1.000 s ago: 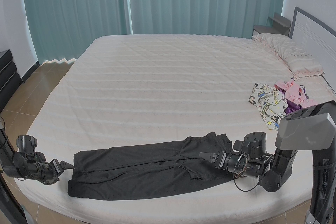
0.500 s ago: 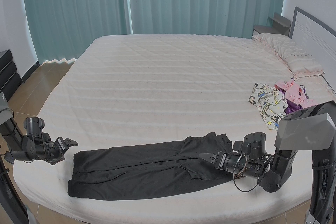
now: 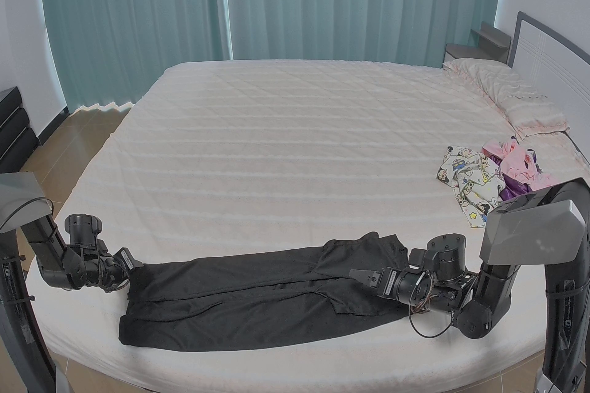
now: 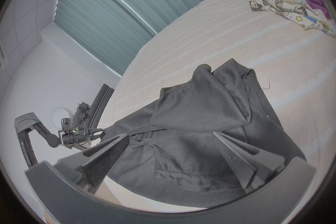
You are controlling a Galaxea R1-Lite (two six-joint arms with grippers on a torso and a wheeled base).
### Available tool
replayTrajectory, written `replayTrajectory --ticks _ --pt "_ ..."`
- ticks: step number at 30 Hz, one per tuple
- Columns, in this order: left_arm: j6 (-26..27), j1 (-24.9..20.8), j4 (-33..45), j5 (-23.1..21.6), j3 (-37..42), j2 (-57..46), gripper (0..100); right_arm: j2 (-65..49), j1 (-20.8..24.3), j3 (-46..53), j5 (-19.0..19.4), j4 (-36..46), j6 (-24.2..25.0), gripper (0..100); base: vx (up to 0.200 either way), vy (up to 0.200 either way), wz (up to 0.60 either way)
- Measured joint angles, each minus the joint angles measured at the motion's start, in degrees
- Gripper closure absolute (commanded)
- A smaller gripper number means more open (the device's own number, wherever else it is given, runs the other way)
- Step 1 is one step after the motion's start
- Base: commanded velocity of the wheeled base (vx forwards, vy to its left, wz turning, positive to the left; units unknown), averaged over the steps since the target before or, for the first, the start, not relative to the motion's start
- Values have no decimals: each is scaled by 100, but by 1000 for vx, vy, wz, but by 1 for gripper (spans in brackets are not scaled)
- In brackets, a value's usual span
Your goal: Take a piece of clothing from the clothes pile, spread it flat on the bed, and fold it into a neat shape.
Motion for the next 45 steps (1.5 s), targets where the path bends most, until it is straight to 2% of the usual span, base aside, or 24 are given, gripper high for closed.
replayTrajectory --ticks 5,14,31,32,41,45 --pt "-40 -41 -2 183 -146 126 100 11 -2 0 5 -2 0 0 0 0 0" --pt "-356 -13 -18 196 -260 123 100 12 -2 7 7 -2 -29 0 0 0 0" --pt "-402 207 -18 169 -352 9 100 12 4 11 5 -2 -27 0 0 0 0" --pt "-402 207 -11 168 -367 11 0 12 4 11 5 -2 -24 0 0 0 0" --pt "-397 310 38 76 -386 41 0 12 -5 11 5 -2 -27 0 0 0 0" --pt "-391 445 39 -173 -251 -96 0 11 0 11 5 -5 -27 0 0 0 0"
